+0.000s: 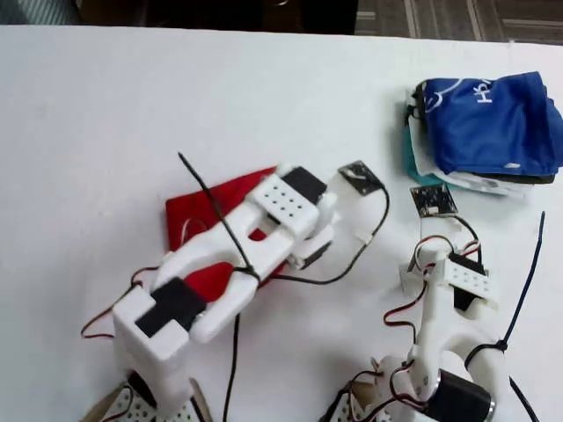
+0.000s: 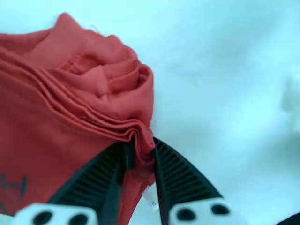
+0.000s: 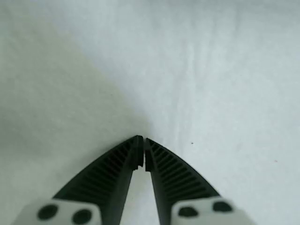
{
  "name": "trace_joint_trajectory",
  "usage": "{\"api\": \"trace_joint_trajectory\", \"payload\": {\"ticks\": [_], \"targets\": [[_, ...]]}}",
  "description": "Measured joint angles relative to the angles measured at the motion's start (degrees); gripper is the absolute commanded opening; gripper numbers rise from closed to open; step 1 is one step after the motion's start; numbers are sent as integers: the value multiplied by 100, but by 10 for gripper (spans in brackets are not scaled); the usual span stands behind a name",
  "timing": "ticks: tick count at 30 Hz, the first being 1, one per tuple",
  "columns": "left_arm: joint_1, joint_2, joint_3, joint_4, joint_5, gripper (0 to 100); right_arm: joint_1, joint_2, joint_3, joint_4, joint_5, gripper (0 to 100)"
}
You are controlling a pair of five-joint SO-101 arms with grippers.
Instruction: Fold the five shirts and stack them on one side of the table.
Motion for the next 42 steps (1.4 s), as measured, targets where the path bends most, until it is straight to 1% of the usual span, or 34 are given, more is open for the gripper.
{"api": "trace_joint_trajectory", "payload": {"ticks": [3,7,16,20,24,26,30,36,38,40,41,42], "targets": [[-132,0,35,88,-105,153,0,0,0,0,0,20],[-229,-9,167,79,-299,138,0,0,0,0,0,20],[-246,-9,1002,-651,-360,134,0,0,0,0,0,20],[-246,-53,1002,-607,-360,136,0,0,0,0,0,20],[-255,-53,765,-255,-360,135,0,0,0,0,0,20],[-316,-53,651,-202,-360,135,0,0,0,0,0,20],[-360,-53,607,-202,-360,135,0,0,0,0,0,20],[-352,-53,607,-440,-360,134,0,0,0,0,0,20],[-352,-53,607,-440,-360,115,0,0,0,0,0,20],[-352,-53,607,-440,-360,33,0,0,0,0,0,20],[-352,-53,607,-440,-360,18,0,0,0,0,0,20],[-352,-53,607,-448,-360,35,0,0,0,0,0,20]]}}
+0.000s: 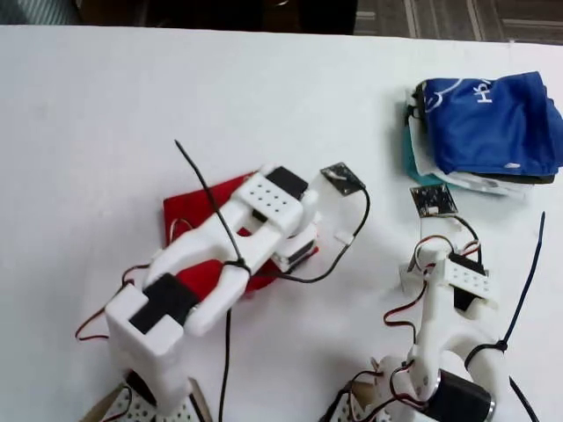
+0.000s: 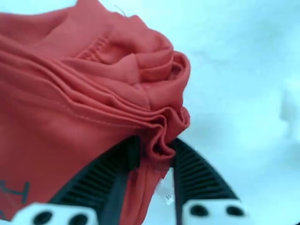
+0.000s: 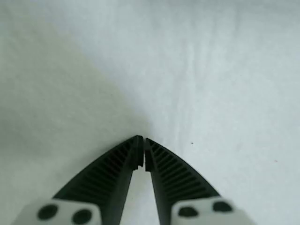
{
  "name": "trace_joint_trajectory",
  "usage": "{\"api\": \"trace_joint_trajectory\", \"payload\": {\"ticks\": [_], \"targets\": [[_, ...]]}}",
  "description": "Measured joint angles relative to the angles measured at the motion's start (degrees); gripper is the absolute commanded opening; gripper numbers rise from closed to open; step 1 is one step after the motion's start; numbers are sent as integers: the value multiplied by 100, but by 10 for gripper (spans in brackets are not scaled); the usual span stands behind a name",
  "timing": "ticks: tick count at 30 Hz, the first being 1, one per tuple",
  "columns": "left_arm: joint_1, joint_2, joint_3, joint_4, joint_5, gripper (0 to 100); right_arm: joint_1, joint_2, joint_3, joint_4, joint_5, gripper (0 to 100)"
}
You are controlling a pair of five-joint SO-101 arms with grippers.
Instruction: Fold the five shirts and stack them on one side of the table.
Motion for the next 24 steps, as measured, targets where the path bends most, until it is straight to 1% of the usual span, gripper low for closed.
{"api": "trace_joint_trajectory", "payload": {"ticks": [9,12,18,21,24], "targets": [[0,0,-105,-9,0,28,0,0,0,0,0,20],[0,0,-492,193,70,28,0,0,0,0,0,20],[-9,0,-1618,958,105,28,0,0,0,0,0,20],[-26,0,-1908,1046,105,28,0,0,0,0,0,20],[-26,0,-1908,923,105,28,0,0,0,0,0,20]]}}
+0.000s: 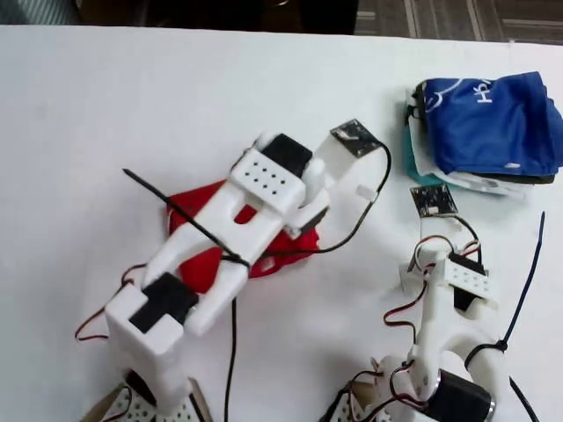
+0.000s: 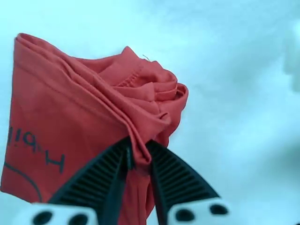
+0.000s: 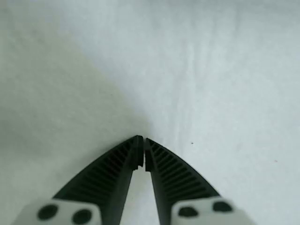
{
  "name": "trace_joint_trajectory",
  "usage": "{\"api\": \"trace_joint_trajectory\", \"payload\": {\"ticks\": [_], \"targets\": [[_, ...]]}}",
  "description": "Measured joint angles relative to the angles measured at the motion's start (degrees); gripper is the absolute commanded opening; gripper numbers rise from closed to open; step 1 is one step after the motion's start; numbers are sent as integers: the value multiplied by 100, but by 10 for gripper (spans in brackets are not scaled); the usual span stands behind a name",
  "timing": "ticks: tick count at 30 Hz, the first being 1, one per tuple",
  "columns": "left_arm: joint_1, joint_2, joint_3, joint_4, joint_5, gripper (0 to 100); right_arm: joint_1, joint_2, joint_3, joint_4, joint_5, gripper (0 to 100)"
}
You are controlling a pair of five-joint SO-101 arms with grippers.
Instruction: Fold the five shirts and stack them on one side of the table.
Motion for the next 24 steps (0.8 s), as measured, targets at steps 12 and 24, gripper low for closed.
{"api": "trace_joint_trajectory", "payload": {"ticks": [12,24], "targets": [[9,0,1064,-765,0,174,0,0,0,0,0,20],[-290,-431,633,-712,-9,194,0,0,0,0,0,20]]}}
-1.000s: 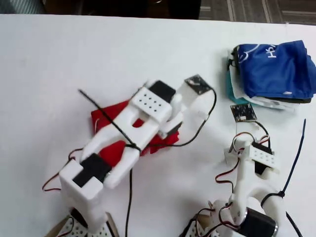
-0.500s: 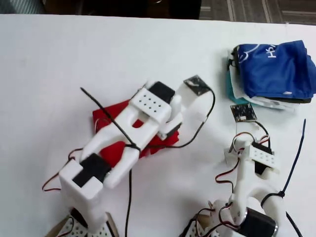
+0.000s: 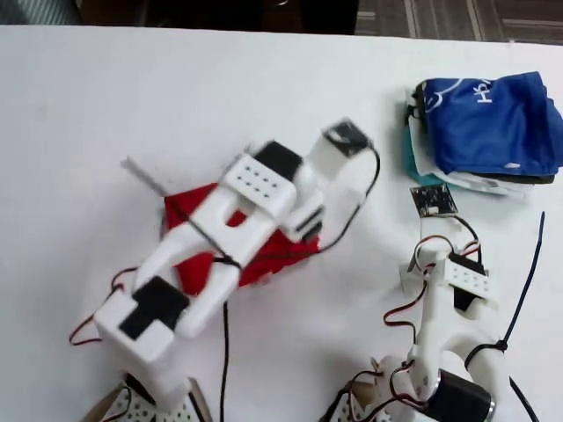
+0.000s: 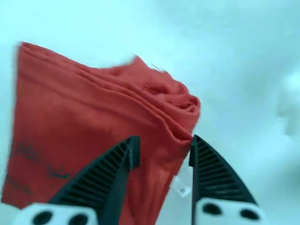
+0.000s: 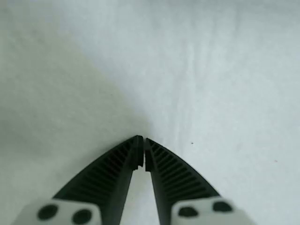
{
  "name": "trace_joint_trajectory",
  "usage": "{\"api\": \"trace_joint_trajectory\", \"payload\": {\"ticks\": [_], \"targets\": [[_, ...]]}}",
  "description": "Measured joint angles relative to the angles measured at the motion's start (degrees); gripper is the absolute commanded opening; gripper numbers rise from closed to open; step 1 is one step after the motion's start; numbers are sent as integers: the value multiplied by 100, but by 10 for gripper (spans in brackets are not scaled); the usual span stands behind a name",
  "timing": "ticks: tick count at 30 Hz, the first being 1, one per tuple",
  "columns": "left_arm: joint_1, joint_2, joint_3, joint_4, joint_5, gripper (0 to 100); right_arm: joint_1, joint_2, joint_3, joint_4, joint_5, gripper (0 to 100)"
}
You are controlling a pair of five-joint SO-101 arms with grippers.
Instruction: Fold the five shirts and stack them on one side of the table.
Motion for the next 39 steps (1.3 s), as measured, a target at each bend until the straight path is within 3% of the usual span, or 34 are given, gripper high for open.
{"api": "trace_joint_trajectory", "payload": {"ticks": [8,18,26,32,39], "targets": [[-360,123,264,-325,202,194,0,0,0,0,0,20],[554,325,492,-607,431,194,0,0,0,0,0,20],[536,325,457,-633,448,194,0,0,0,0,0,20],[53,-273,0,-70,448,194,0,0,0,0,0,20],[-1407,-941,-70,536,149,194,0,0,0,0,0,22]]}}
